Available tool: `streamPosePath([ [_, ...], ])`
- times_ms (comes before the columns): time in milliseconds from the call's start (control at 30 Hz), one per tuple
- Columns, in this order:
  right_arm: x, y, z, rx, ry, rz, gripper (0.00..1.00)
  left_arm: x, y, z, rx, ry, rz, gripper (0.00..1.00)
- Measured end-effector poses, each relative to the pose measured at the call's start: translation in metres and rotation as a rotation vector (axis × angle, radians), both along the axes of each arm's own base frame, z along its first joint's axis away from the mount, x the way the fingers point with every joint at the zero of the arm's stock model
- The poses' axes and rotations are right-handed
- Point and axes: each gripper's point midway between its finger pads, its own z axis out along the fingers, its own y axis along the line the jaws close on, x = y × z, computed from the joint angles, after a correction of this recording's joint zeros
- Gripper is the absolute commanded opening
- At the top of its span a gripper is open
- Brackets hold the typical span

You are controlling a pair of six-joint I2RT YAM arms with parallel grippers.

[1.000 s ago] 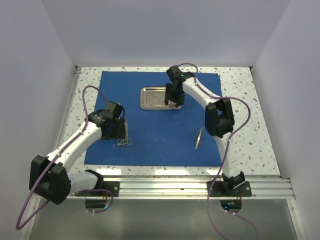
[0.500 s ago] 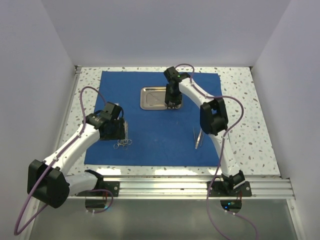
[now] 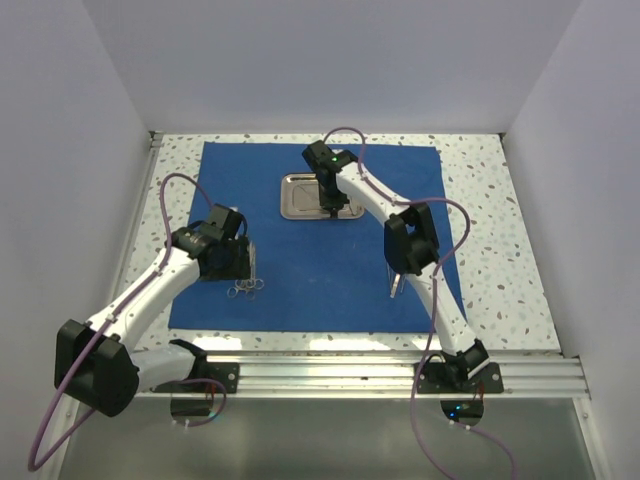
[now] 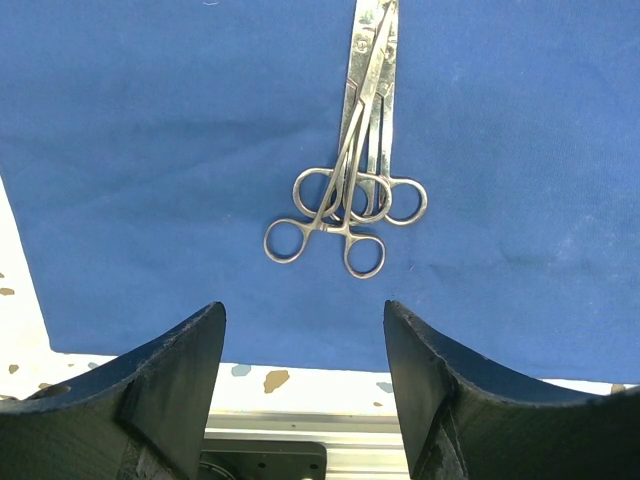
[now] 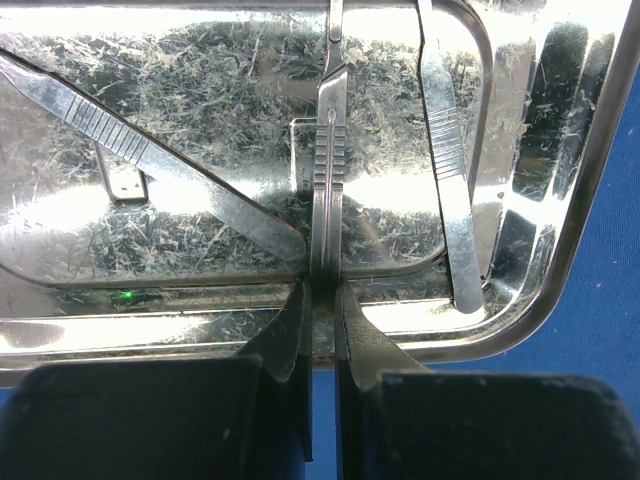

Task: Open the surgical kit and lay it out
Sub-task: Pick up the medical item from the container.

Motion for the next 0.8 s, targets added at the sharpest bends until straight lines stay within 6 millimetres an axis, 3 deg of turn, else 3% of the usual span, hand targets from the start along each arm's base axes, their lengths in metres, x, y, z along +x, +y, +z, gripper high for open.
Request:
streamPosePath([
  [367,-0.001,0.002,0.006,0.023,0.010,0.004,0.00,0.000,-0.001,0.000,-0.005,-0.002,-0.013,0.69],
  [533,-0.005,0.004,0.025,0.063,0.002,0.000,0.00,0.003,-0.001,-0.002,0.007,0.006,-0.019,0.74],
  [700,-0.033,-0.008,0.069,0.110,-0.006,-0.013,0.00,0.016,-0.005,0.000,0.010,-0.001,-0.019,0.82],
  [733,-0.041,-0.011,0.078,0.126,-0.014,-0.015,0.00,0.019,-0.007,0.001,0.010,-0.002,-0.018,0.93],
  [800,-0.065,-0.022,0.088,0.143,-0.002,-0.022,0.00,0.026,-0.009,0.002,0.011,-0.005,-0.018,1.00],
])
